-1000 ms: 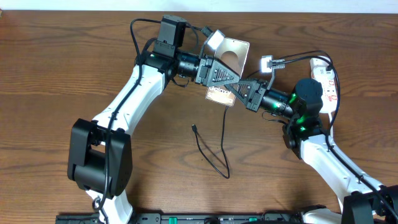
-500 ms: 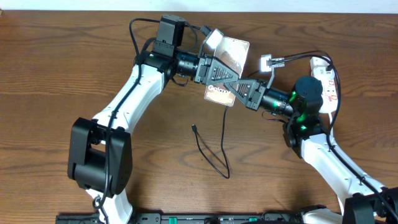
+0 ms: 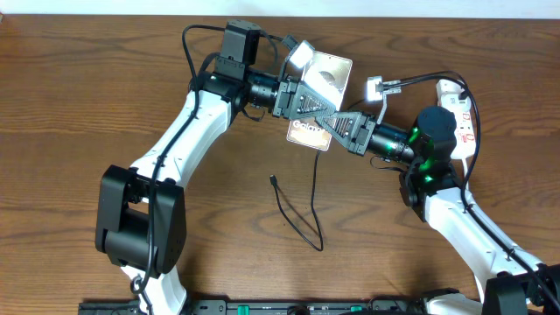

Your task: Plug charger to phone and switch on socket

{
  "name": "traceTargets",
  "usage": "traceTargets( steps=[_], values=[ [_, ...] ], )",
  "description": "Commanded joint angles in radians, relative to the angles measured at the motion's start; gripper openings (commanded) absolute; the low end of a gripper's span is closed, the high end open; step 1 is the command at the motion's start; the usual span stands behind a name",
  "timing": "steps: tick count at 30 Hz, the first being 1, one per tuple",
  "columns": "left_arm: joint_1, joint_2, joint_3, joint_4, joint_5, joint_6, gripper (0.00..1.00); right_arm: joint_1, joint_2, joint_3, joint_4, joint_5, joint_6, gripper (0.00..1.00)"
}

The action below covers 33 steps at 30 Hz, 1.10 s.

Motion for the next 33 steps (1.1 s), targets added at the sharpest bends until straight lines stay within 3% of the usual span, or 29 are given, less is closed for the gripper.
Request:
traceTargets(
  steps=[1, 5, 12, 14, 17, 24, 26, 28, 31, 33],
  values=[
    [0.010, -0.021, 0.017, 0.014, 0.047, -0.014, 0.08, -0.013, 0.007, -0.006, -0.019, -0.024, -0.025, 0.01],
    [0.010, -0.021, 0.017, 0.025, 0.047, -0.014, 0.08, -0.013, 0.007, -0.006, -0.019, -0.063, -0.024, 0.02],
    [0.010, -0.021, 0.017, 0.028, 0.047, -0.014, 0.07, -0.013, 0.007, -0.006, -0.018, -0.104, -0.024, 0.25],
    [0.010, -0.021, 0.017, 0.028, 0.047, -0.014, 0.08, -0.013, 0.007, -0.006, -0.018, -0.103, -0.024, 0.22],
    [0.010, -0.021, 0.017, 0.028, 0.047, -0.014, 0.07, -0.013, 0.007, -0.006, -0.004, -0.088, -0.024, 0.04],
    [0.010, -0.021, 0.017, 0.028, 0.045, -0.014, 0.07, -0.013, 0.007, -0.006, 0.011, -0.104, -0.021, 0.05],
    [0.010, -0.021, 0.017, 0.026, 0.014, -0.016, 0.08, -0.013, 0.007, -0.006, 0.011, -0.103, -0.021, 0.13],
    [0.012, -0.021, 0.017, 0.022, -0.069, -0.066, 0.07, -0.013, 0.007, -0.006, 0.011, -0.104, -0.035, 0.27],
    [0.014, -0.021, 0.015, -0.022, -0.269, -0.132, 0.08, -0.024, 0.007, -0.006, 0.000, -0.104, -0.071, 0.52],
    [0.014, -0.021, 0.015, -0.093, -0.429, -0.139, 0.07, -0.033, 0.007, -0.006, -0.035, -0.105, -0.100, 0.60]
  ],
)
